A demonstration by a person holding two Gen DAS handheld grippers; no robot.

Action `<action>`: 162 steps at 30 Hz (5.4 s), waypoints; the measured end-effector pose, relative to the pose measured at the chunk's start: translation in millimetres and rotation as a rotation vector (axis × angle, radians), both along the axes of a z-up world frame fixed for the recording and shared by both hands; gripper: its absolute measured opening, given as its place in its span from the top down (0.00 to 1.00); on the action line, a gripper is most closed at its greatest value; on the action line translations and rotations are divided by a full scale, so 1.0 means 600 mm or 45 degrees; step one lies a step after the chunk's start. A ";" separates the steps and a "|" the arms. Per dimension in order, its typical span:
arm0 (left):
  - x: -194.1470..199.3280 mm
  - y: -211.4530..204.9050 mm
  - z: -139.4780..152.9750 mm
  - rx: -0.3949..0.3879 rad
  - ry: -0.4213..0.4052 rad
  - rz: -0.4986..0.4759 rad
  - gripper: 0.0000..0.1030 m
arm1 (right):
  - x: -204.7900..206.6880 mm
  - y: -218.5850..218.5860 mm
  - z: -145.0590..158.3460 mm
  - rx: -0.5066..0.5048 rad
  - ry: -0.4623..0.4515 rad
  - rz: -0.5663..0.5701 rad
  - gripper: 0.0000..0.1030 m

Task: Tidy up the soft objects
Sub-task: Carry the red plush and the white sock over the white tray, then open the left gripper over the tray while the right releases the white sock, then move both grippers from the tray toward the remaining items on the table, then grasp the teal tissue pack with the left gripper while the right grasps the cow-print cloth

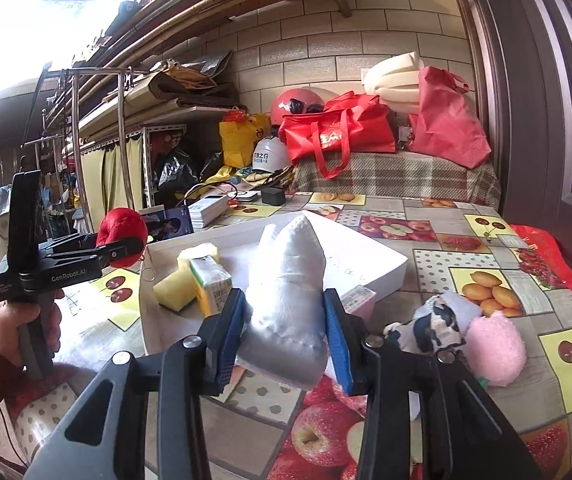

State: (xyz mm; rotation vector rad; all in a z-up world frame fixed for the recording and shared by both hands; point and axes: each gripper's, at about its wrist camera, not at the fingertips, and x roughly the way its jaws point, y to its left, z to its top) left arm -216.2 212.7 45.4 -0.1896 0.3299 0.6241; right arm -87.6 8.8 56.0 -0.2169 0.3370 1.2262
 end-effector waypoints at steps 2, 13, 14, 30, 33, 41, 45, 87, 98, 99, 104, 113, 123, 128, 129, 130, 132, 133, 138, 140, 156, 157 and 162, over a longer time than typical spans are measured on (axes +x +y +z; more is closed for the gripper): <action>-0.015 0.016 0.000 -0.024 -0.018 0.035 0.40 | -0.012 0.023 -0.005 -0.023 0.036 0.081 0.62; 0.008 0.017 -0.004 -0.005 0.052 -0.004 0.40 | -0.017 0.143 -0.042 -0.216 0.211 0.283 0.63; 0.015 0.015 -0.004 0.005 0.064 -0.016 0.40 | -0.012 0.152 -0.045 -0.229 0.234 0.271 0.63; 0.165 0.032 -0.008 -0.028 0.157 -0.142 0.40 | 0.088 0.213 -0.055 -0.223 0.390 -0.011 0.64; 0.183 0.048 -0.010 -0.083 0.168 -0.124 0.39 | 0.099 0.212 -0.056 -0.204 0.413 -0.045 0.64; 0.187 0.069 -0.012 -0.145 0.144 -0.100 0.39 | 0.105 0.223 -0.057 -0.210 0.419 -0.077 0.64; 0.191 0.061 -0.011 -0.112 0.160 -0.102 0.39 | 0.104 0.222 -0.057 -0.211 0.411 -0.096 0.64; 0.118 0.025 0.010 0.106 -0.044 0.163 0.00 | 0.060 0.126 -0.011 0.122 0.176 -0.341 0.00; 0.124 -0.013 0.009 0.123 -0.024 0.087 0.00 | 0.026 0.060 -0.002 0.122 0.042 -0.342 0.00; 0.125 -0.018 0.009 0.121 -0.022 0.076 0.00 | 0.024 0.049 -0.001 0.133 0.037 -0.347 0.00; 0.131 -0.042 0.009 0.122 -0.013 0.031 0.00 | 0.039 -0.005 0.008 0.220 0.059 -0.422 0.00; 0.144 -0.080 0.008 0.129 0.011 -0.048 0.00 | 0.097 -0.083 0.012 0.267 0.107 -0.612 0.00; 0.165 -0.122 0.006 0.139 0.049 -0.175 0.00 | 0.132 -0.204 0.036 0.336 -0.073 -0.852 0.00; 0.173 -0.126 0.005 0.080 0.056 -0.273 0.00 | 0.171 -0.208 0.020 0.140 0.035 -0.745 0.00; 0.176 -0.130 0.005 0.073 0.062 -0.306 0.00 | 0.171 -0.213 0.020 0.157 0.048 -0.726 0.00; 0.180 -0.136 0.004 0.069 0.073 -0.340 0.00 | 0.170 -0.213 0.019 0.161 0.050 -0.716 0.00; 0.194 -0.154 0.001 0.076 0.115 -0.421 0.00 | 0.166 -0.206 0.017 0.140 0.046 -0.684 0.00; 0.202 -0.165 0.000 0.084 0.144 -0.468 0.00 | 0.163 -0.200 0.016 0.121 0.041 -0.656 0.00; 0.235 -0.198 -0.008 0.118 0.258 -0.552 0.01 | 0.154 -0.149 0.006 -0.039 0.005 -0.480 0.00; 0.239 -0.193 -0.010 0.082 0.259 -0.558 0.01 | 0.149 -0.120 0.000 -0.093 0.007 -0.392 0.00; 0.205 -0.173 0.004 0.002 0.116 -0.551 0.01 | 0.154 0.005 -0.040 -0.380 -0.037 -0.266 0.29; 0.210 -0.173 0.001 -0.003 0.136 -0.564 0.01 | 0.163 0.000 -0.040 -0.379 -0.001 -0.260 0.45; 0.246 -0.194 -0.011 0.009 0.260 -0.653 0.08 | 0.176 -0.033 -0.044 -0.409 0.018 -0.292 0.51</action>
